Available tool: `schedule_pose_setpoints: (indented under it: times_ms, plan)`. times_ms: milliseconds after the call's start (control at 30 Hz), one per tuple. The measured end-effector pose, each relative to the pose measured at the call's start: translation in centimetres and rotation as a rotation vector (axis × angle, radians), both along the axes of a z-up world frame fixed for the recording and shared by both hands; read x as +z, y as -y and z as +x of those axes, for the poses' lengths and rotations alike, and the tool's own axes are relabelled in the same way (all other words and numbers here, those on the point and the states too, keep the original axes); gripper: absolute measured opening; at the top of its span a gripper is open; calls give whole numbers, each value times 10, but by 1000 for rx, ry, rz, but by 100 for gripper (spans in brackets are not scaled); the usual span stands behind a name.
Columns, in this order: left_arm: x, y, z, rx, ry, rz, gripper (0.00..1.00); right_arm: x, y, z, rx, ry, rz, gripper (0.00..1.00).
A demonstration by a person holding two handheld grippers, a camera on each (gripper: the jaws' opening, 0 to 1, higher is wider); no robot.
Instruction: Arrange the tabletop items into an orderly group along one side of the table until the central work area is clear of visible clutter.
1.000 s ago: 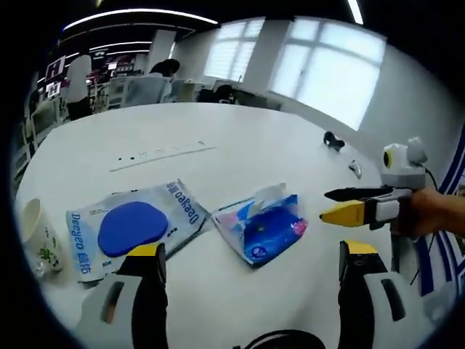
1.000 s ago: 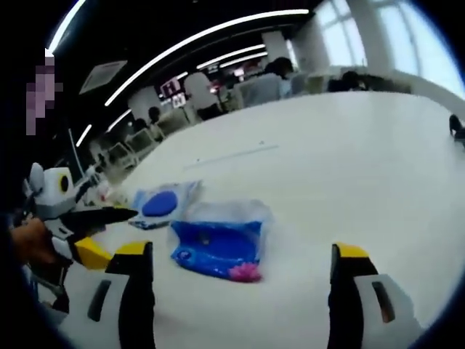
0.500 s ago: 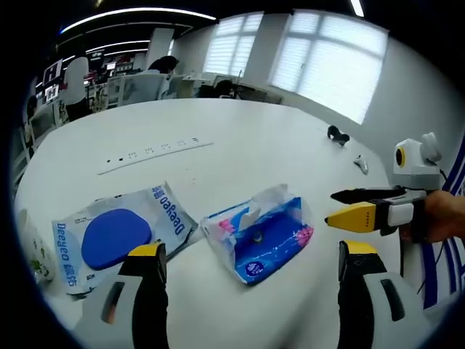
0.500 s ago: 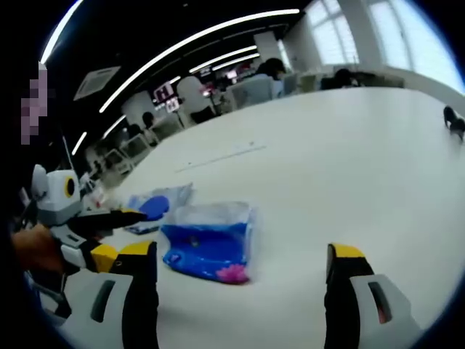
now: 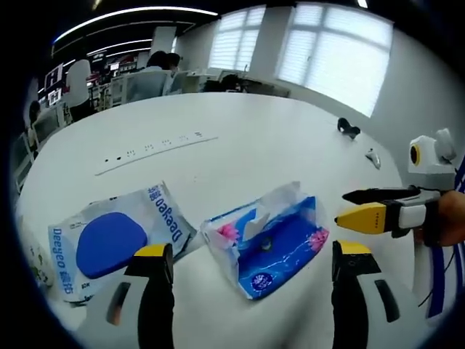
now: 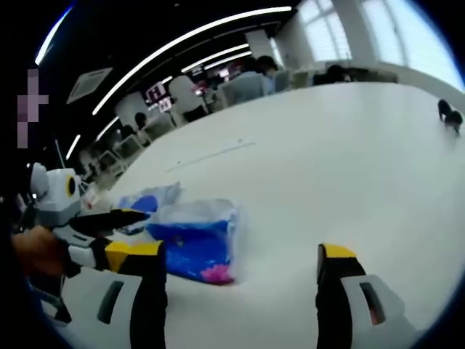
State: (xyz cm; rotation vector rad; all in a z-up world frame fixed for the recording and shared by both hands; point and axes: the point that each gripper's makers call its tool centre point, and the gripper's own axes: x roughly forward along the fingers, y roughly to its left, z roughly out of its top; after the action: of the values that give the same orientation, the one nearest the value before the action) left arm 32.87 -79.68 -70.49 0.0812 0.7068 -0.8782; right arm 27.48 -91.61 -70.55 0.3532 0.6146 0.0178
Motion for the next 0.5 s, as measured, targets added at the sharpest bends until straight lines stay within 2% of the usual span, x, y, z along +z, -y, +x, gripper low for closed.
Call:
schedule_pose_setpoints:
  times_ms: [100,300,433,500]
  plan:
    - [-3,-2,1,3,3,30,80,-1,-2,3,3,-4,0,77]
    - [-6,-4,4,9,12,43,73,-4,-6,11,15,-4,5,74]
    - [-8,-5,5,10,19,57,67,-6,-8,13,23,-12,5,69]
    - [-11,-6,5,14,11,61,62,-6,-11,14,35,-15,9,63]
